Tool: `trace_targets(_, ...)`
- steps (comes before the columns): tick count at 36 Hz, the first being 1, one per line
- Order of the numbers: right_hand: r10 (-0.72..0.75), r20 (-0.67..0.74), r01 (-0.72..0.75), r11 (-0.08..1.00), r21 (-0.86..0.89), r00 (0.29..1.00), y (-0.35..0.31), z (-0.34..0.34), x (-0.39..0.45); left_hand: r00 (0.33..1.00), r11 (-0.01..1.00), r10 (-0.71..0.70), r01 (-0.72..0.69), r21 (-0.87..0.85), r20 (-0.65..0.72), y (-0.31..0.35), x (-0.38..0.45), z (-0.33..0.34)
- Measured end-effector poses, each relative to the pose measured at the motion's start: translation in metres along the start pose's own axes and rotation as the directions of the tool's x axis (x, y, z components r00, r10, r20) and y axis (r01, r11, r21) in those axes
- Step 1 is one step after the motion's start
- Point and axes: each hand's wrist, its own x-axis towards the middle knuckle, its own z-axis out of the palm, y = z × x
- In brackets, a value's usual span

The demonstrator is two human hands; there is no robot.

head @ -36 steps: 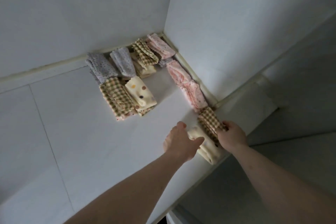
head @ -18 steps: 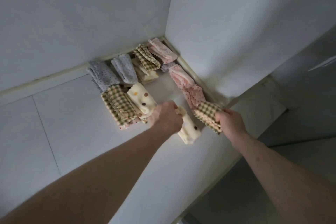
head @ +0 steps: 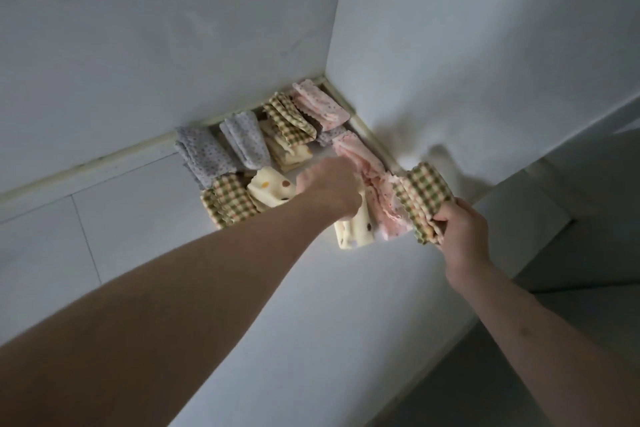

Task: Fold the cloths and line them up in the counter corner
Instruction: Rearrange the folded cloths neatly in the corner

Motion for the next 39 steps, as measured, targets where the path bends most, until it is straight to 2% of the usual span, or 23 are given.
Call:
trace_targets(6,0.151,0.141,-0.155,0.988,0.019,0.978,-0.003,0.017,0.018,0.994,0.988,-0.107,0.11,-0.106,0.036,-0.018,0.035,-0.015)
trace_targets(9,0.128,0.155,-0.123,0.992,-0.043,0.98,-0.001,0.03,0.024,0.985,0.985,-0.161,0.164,-0.052,0.059,-0.03,0.048,-0.017)
trace_targets(11,0.091,0.136,-0.077,0.992,-0.105,0.987,0.002,0.035,0.027,0.988,0.987,-0.152,0.151,0.048,0.025,-0.034,0.053,-0.015)
trace_targets(13,0.045,0.118,-0.029,0.991,-0.128,0.992,0.005,0.037,0.028,0.997,0.981,-0.066,0.074,0.178,-0.048,-0.033,0.056,-0.008)
trace_targets(15,-0.025,0.087,0.036,0.991,-0.125,0.996,0.007,0.036,0.027,0.988,0.97,0.108,-0.079,0.23,-0.115,-0.026,0.054,0.0)
trace_targets(18,-0.084,0.014,0.085,0.988,-0.132,0.996,0.016,0.029,0.028,0.955,0.945,0.293,-0.281,0.166,-0.05,-0.014,0.045,0.014)
trace_targets(20,-0.1,-0.024,0.096,0.986,-0.135,0.995,0.02,0.023,0.028,0.954,0.926,0.295,-0.3,0.231,0.058,-0.009,0.043,0.021)
trace_targets(22,-0.095,-0.046,0.087,0.984,-0.153,0.994,0.022,0.015,0.025,0.964,0.901,0.23,-0.264,0.344,0.136,-0.009,0.041,0.025)
trace_targets(25,-0.092,-0.041,0.086,0.987,-0.136,0.995,0.022,0.001,0.024,0.967,0.865,0.224,-0.255,0.433,0.123,-0.004,0.039,0.029)
trace_targets(27,-0.092,-0.036,0.086,0.986,-0.146,0.995,0.026,-0.008,0.022,0.95,0.86,0.307,-0.299,0.414,0.05,0.005,0.035,0.033)
trace_targets(30,-0.157,-0.079,0.136,0.965,-0.223,0.984,0.035,-0.019,0.016,0.905,0.877,0.425,-0.412,0.247,0.0,0.021,0.024,0.046)
trace_targets(34,-0.206,-0.171,0.158,0.952,-0.261,0.963,0.044,-0.032,0.007,0.855,0.828,0.511,-0.519,0.212,0.094,0.032,0.01,0.071)
trace_targets(37,-0.177,-0.179,0.13,0.96,-0.25,0.968,0.048,-0.038,0.006,0.86,0.819,0.474,-0.509,0.266,0.188,0.031,-0.001,0.088)
trace_targets(39,-0.147,-0.167,0.106,0.966,-0.235,0.975,0.047,-0.039,0.006,0.866,0.819,0.461,-0.499,0.284,0.194,0.028,-0.011,0.094)
